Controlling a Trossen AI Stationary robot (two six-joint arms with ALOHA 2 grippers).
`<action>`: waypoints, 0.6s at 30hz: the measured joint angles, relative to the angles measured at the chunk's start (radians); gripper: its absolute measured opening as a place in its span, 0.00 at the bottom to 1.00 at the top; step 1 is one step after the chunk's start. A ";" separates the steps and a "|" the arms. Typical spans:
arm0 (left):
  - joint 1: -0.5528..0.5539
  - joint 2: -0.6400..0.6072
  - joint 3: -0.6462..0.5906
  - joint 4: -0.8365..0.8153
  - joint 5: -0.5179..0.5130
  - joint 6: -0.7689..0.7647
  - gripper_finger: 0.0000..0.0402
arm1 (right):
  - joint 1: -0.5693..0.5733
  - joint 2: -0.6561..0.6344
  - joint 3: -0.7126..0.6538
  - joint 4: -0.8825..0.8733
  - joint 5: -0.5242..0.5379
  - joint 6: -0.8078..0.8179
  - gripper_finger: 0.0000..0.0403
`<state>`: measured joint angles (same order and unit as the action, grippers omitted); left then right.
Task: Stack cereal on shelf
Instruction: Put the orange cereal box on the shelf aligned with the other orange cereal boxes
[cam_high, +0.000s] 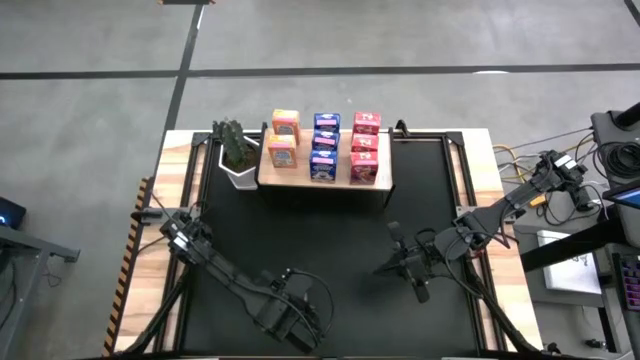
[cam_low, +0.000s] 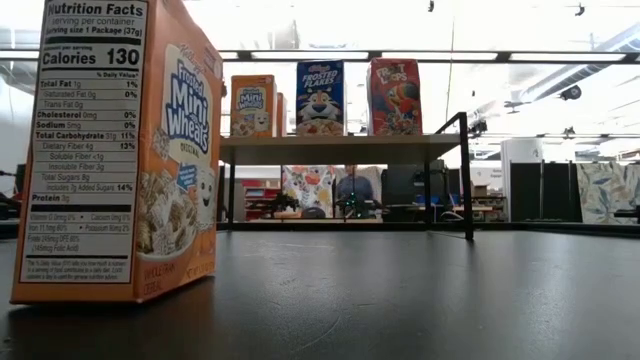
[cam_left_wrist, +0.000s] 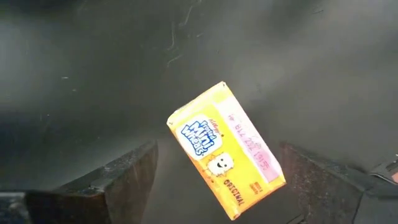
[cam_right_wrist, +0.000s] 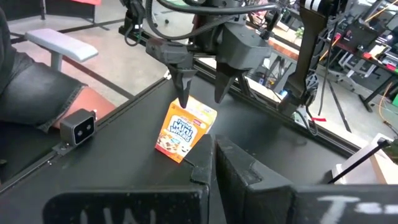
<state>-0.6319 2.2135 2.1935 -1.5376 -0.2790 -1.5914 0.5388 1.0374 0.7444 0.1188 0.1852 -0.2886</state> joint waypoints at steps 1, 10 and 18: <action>-0.001 0.000 -0.002 0.000 0.000 -0.004 0.79 | 0.000 0.000 0.000 0.000 0.000 0.000 0.02; -0.003 -0.005 -0.060 0.017 -0.017 -0.038 0.79 | 0.000 0.000 -0.001 -0.001 0.000 0.000 0.02; -0.003 -0.003 -0.068 0.034 -0.019 -0.030 0.74 | 0.000 0.000 -0.001 -0.002 0.000 0.001 0.02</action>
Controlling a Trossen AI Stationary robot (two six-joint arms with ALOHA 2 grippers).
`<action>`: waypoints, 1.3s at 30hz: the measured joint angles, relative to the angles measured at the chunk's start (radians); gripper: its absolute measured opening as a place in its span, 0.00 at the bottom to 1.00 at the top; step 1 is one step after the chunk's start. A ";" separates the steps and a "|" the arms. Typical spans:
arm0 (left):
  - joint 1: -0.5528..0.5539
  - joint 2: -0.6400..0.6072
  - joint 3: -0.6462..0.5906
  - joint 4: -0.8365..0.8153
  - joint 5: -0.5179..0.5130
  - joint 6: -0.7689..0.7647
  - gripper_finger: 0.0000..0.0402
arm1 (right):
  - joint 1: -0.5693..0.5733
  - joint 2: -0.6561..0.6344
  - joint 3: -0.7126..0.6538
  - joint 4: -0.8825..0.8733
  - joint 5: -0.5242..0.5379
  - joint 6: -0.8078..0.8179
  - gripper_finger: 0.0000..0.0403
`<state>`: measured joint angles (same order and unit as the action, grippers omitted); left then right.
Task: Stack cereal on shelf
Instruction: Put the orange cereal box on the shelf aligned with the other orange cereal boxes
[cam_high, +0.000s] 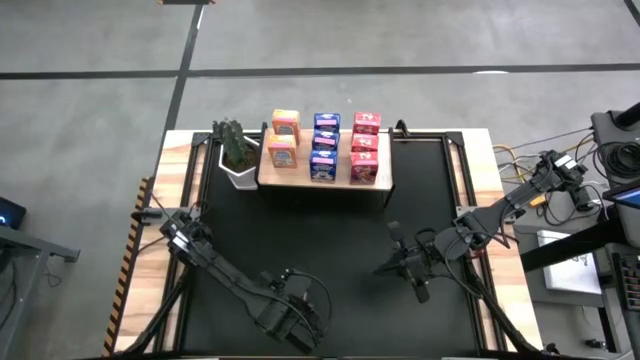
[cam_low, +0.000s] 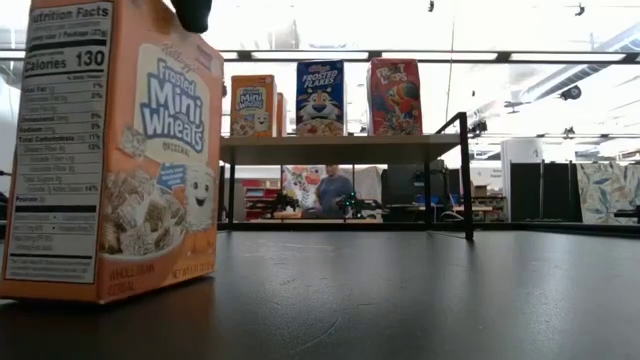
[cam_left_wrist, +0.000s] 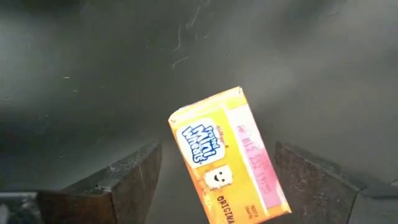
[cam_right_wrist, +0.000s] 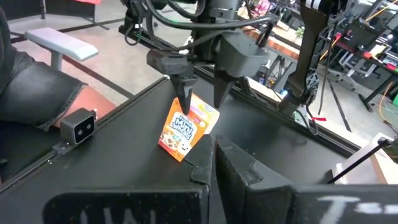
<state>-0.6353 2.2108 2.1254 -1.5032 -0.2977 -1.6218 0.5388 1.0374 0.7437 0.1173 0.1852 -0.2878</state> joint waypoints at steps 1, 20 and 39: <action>0.000 0.000 0.000 0.001 0.000 0.001 0.73 | 0.000 0.000 0.000 0.000 0.000 0.000 0.02; 0.000 0.001 -0.026 0.044 -0.002 0.039 0.37 | 0.000 0.000 -0.001 -0.001 0.000 0.000 0.02; -0.013 -0.125 -0.027 -0.044 -0.035 0.931 0.36 | 0.000 0.000 -0.003 -0.001 0.000 0.000 0.02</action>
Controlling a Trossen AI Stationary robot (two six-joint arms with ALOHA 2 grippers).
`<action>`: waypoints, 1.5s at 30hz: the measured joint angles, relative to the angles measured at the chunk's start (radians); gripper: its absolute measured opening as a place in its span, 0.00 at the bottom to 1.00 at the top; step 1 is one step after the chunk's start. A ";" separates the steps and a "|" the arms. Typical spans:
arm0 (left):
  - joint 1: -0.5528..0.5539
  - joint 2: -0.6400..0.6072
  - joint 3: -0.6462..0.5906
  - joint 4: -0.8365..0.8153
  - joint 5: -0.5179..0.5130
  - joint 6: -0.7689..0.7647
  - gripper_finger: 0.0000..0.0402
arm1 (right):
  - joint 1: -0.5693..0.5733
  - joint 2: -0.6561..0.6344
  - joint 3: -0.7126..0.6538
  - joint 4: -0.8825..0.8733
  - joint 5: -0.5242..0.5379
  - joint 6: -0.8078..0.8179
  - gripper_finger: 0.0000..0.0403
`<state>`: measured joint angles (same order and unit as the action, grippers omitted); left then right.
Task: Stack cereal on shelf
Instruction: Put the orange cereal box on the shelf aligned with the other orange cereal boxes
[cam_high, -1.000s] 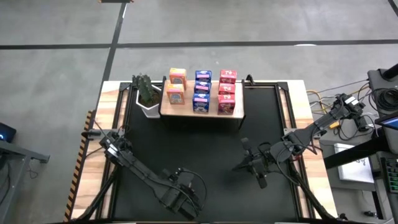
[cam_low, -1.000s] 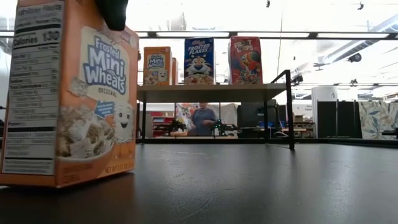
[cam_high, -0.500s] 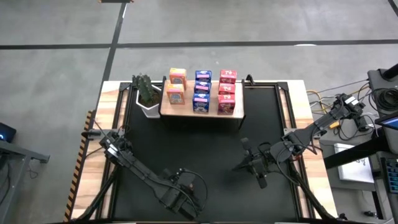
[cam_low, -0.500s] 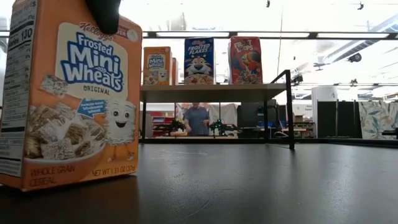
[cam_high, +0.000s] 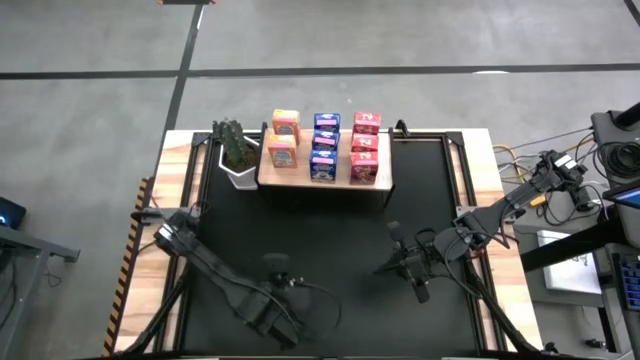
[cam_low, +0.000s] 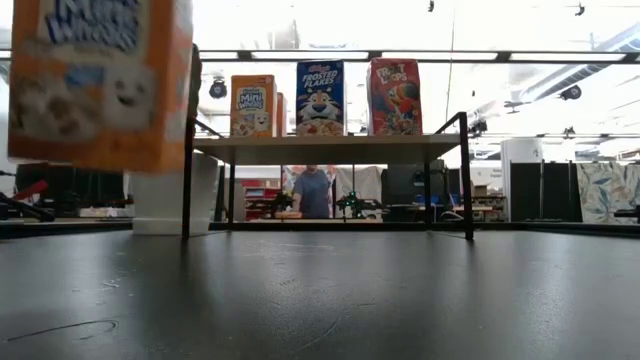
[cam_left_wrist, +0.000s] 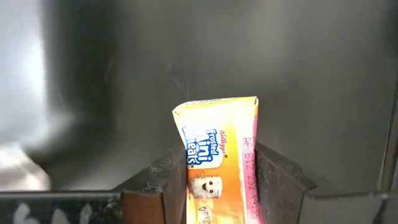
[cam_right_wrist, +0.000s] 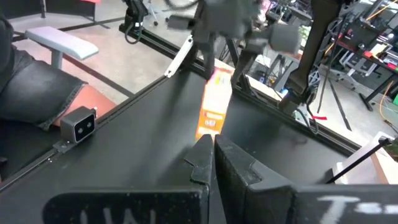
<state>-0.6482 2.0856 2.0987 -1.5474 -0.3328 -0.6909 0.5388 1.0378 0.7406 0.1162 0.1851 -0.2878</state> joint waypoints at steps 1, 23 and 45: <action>-0.001 -0.013 0.000 -0.001 0.000 0.078 0.36 | 0.000 0.000 0.000 0.000 0.000 0.000 0.02; 0.272 -0.441 -0.054 -0.024 -0.104 0.582 0.30 | -0.001 0.000 -0.002 0.017 0.000 0.009 0.02; 0.743 -0.534 -0.270 0.162 0.094 0.961 0.30 | -0.010 -0.002 0.009 0.024 0.002 -0.038 0.02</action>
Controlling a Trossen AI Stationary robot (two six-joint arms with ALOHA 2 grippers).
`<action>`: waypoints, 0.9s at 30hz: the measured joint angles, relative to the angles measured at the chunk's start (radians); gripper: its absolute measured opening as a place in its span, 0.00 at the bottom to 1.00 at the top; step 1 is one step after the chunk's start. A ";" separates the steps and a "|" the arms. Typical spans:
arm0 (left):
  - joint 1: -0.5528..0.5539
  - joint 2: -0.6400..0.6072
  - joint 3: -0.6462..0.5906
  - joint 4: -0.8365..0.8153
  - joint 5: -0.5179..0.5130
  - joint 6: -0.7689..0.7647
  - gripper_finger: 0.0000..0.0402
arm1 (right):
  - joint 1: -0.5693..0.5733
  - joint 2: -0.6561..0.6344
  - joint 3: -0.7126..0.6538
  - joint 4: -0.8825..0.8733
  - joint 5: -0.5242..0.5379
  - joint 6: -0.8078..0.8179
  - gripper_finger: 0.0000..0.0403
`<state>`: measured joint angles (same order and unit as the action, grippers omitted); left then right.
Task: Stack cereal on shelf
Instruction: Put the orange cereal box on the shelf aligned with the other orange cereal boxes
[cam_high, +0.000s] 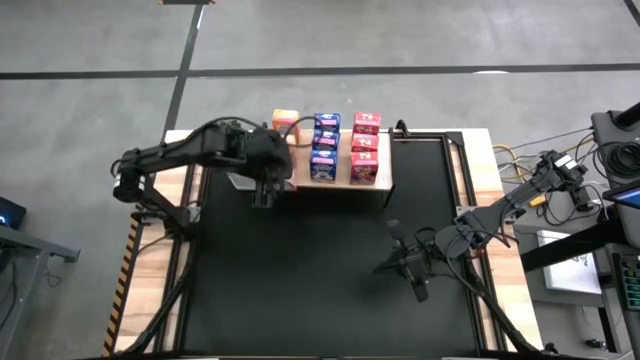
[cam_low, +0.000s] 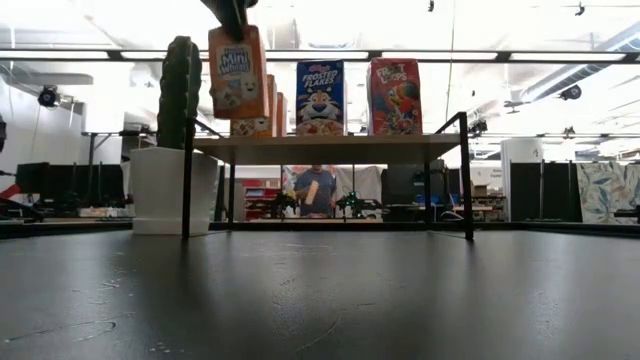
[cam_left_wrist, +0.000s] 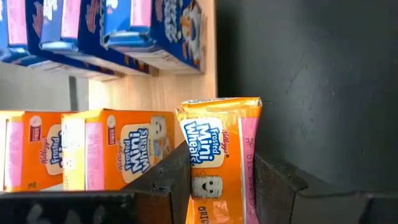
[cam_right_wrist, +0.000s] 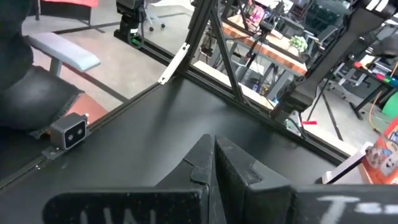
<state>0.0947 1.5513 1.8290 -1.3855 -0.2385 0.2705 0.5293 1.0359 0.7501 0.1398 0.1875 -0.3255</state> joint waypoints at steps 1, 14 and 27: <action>0.016 0.000 -0.003 0.004 0.016 0.010 0.30 | 0.000 0.000 0.001 0.000 0.000 -0.001 0.02; 0.145 0.015 0.001 0.033 0.048 0.061 0.30 | 0.000 0.000 0.029 -0.003 0.004 -0.045 0.02; 0.184 0.016 -0.010 0.041 0.101 0.088 0.30 | -0.006 0.000 0.031 -0.008 0.027 -0.063 0.02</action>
<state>0.2786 1.5677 1.8193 -1.3441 -0.1380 0.3588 0.5228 1.0355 0.7807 0.1318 0.2141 -0.3882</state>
